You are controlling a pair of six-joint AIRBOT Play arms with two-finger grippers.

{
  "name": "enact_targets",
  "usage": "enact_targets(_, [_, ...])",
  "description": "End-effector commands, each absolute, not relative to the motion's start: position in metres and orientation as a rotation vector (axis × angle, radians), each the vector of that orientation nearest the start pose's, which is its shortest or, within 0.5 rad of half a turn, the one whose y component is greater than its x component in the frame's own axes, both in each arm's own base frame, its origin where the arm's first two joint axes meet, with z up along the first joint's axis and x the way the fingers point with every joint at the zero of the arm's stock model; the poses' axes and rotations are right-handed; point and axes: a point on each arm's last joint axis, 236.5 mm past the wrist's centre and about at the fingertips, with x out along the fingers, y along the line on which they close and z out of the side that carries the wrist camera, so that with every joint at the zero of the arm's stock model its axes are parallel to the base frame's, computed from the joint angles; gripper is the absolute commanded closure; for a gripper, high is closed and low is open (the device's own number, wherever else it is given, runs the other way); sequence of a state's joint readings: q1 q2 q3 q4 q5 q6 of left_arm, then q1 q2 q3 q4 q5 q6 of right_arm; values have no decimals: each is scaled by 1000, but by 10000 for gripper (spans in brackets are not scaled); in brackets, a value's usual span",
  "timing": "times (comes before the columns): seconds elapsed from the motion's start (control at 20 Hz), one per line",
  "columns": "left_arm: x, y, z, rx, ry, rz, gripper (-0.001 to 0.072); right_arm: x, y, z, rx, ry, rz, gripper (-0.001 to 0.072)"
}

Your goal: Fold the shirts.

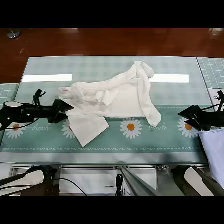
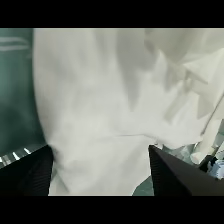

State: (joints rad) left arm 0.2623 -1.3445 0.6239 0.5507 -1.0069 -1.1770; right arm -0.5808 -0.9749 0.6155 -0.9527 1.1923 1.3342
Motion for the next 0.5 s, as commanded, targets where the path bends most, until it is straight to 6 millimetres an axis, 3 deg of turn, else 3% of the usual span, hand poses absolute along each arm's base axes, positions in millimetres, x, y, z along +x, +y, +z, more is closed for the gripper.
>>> enact_targets(0.0, [336,-114,-87,-1000,1277,-289,544,244,-3,-51,866,1316,9,93])
enact_targets(0.05, [337,-115,-86,-982,1272,-306,680,238,0,-58,880,1332,6,93])
enact_targets(0.15, [340,-115,-82,-977,1265,-318,681,234,9,-64,924,1356,27,93])
enact_targets(0.3, [341,-116,-78,-976,1262,-329,681,245,22,-65,990,1345,81,93])
enact_targets(0.45, [338,-119,-77,-978,1272,-344,681,255,46,-80,927,1392,130,93])
